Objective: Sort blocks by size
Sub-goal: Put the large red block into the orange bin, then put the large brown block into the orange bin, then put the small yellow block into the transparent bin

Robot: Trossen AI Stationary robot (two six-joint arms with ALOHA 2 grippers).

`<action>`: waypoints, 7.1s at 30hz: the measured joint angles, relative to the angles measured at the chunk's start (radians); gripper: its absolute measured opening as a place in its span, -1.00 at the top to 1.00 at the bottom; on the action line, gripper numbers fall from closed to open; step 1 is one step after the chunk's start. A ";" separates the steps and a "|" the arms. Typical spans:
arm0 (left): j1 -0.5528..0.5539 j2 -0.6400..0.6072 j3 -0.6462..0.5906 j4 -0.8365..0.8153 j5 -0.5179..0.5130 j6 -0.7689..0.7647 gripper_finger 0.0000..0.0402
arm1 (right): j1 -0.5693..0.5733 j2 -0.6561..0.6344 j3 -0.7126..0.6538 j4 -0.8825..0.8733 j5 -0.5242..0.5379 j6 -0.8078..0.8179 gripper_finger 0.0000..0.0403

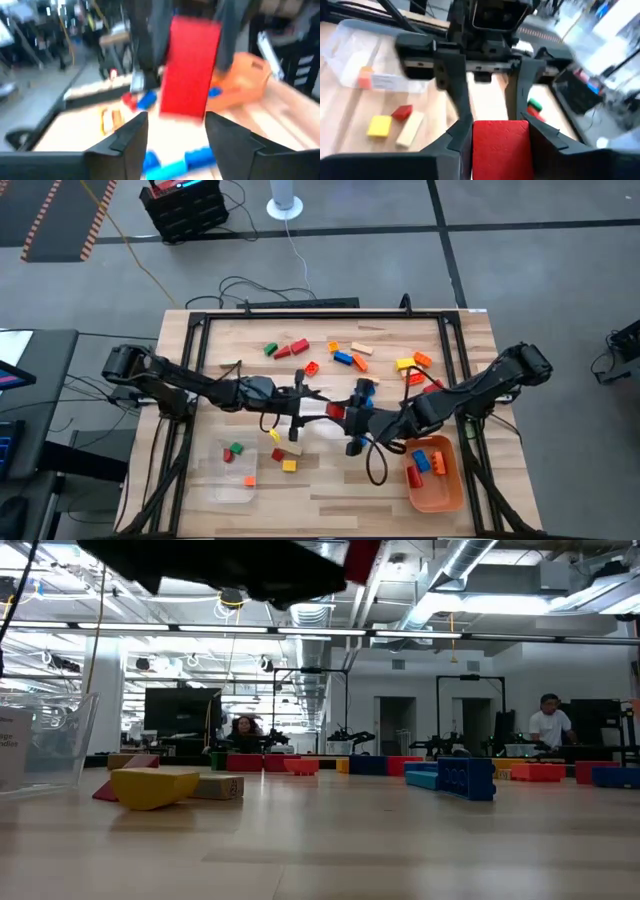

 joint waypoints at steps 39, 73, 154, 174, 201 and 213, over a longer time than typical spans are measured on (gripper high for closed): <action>-0.212 0.121 0.178 -1.086 -0.003 -0.502 -0.08 | 0.239 -0.034 0.092 -0.972 -0.295 1.221 -0.09; -0.184 0.253 0.199 -0.965 0.060 -0.345 -0.08 | 0.157 -0.005 0.084 -0.726 -0.121 0.898 -0.09; -0.108 0.127 0.227 -0.178 -0.091 0.020 0.50 | 0.109 -0.005 -0.064 0.018 0.088 0.130 0.04; -0.060 0.056 0.227 -0.473 -0.103 -0.053 -0.20 | 0.126 -0.006 0.041 -0.353 -0.017 0.366 0.35; -0.185 -0.036 0.149 -1.013 -0.010 -0.100 -0.22 | 0.295 -0.009 0.040 -1.065 -0.578 1.278 0.10; -0.259 0.036 0.151 -0.986 0.050 -0.272 -0.22 | 0.260 -0.009 0.100 -0.997 -0.120 1.072 0.09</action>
